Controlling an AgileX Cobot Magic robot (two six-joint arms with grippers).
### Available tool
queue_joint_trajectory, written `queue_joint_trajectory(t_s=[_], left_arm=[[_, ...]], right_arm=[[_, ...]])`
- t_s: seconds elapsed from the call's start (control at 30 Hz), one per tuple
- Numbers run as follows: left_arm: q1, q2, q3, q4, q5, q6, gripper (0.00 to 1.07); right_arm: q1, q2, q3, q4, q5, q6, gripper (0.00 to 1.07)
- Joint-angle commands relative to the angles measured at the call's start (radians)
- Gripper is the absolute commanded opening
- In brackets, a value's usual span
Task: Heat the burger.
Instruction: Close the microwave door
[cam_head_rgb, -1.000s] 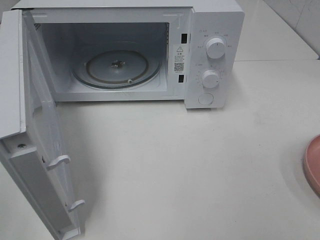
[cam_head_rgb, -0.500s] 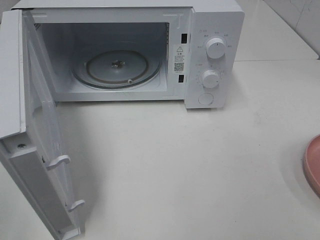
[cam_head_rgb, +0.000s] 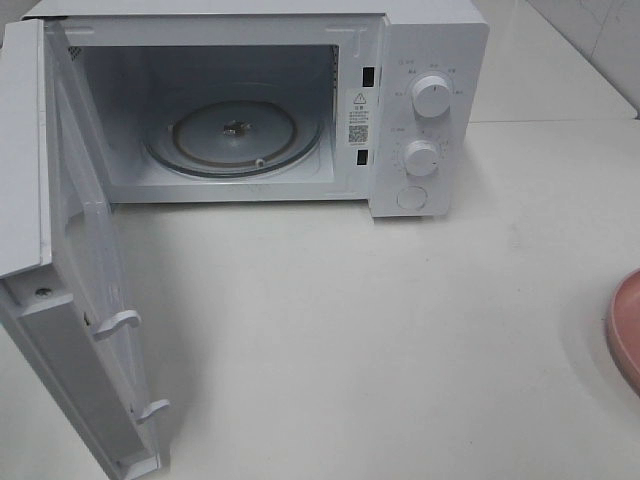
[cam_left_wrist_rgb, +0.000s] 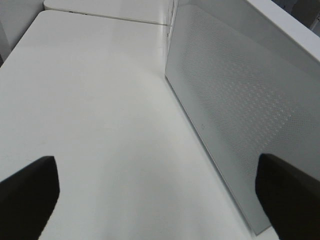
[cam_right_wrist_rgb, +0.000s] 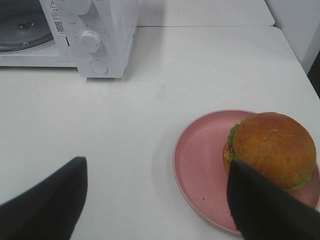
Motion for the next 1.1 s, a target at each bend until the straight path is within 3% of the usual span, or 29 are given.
queue_joint_trajectory(t_s=[0.03,0.5,0.73,0.83,0.87,0.9,0.93,0.97,1.0,1.03,1.07,1.1], left_arm=[[0.000,-0.004,0.000,-0.001,-0.008,0.002,1.00],[0.000,-0.004,-0.001,-0.015,-0.015,0.001,1.00],[0.000,0.054,-0.034,-0.015,-0.081,0.001,0.93],[0.000,0.113,-0.034,-0.012,-0.091,0.001,0.85],[0.000,0.150,-0.034,-0.011,-0.109,0.001,0.75],[0.000,0.150,-0.034,-0.011,-0.109,0.001,0.75],[0.000,0.171,-0.034,-0.011,-0.123,0.001,0.68],[0.000,0.206,-0.034,-0.011,-0.154,0.001,0.55],[0.000,0.206,-0.034,-0.011,-0.154,0.001,0.55],[0.000,0.240,-0.033,-0.011,-0.179,0.001,0.40],[0.000,0.256,-0.029,-0.011,-0.200,0.001,0.32],[0.000,0.256,-0.029,-0.011,-0.200,0.001,0.32]], right_arm=[[-0.006,-0.027,0.003,0.000,-0.002,-0.018,0.76],[-0.006,-0.027,0.003,0.000,-0.002,-0.018,0.76],[-0.006,-0.027,0.003,0.000,-0.002,-0.018,0.76],[-0.006,-0.027,0.003,0.000,-0.002,-0.018,0.76],[-0.006,-0.027,0.003,0.000,-0.002,-0.018,0.76],[-0.006,-0.027,0.003,0.000,-0.002,-0.018,0.76],[-0.006,-0.027,0.003,0.000,-0.002,-0.018,0.76],[-0.006,-0.027,0.003,0.000,-0.002,-0.018,0.76],[-0.006,-0.027,0.003,0.000,-0.002,-0.018,0.76],[-0.006,-0.027,0.003,0.000,-0.002,-0.018,0.76],[-0.006,-0.027,0.003,0.000,-0.002,-0.018,0.76],[-0.006,-0.027,0.003,0.000,-0.002,-0.018,0.76]])
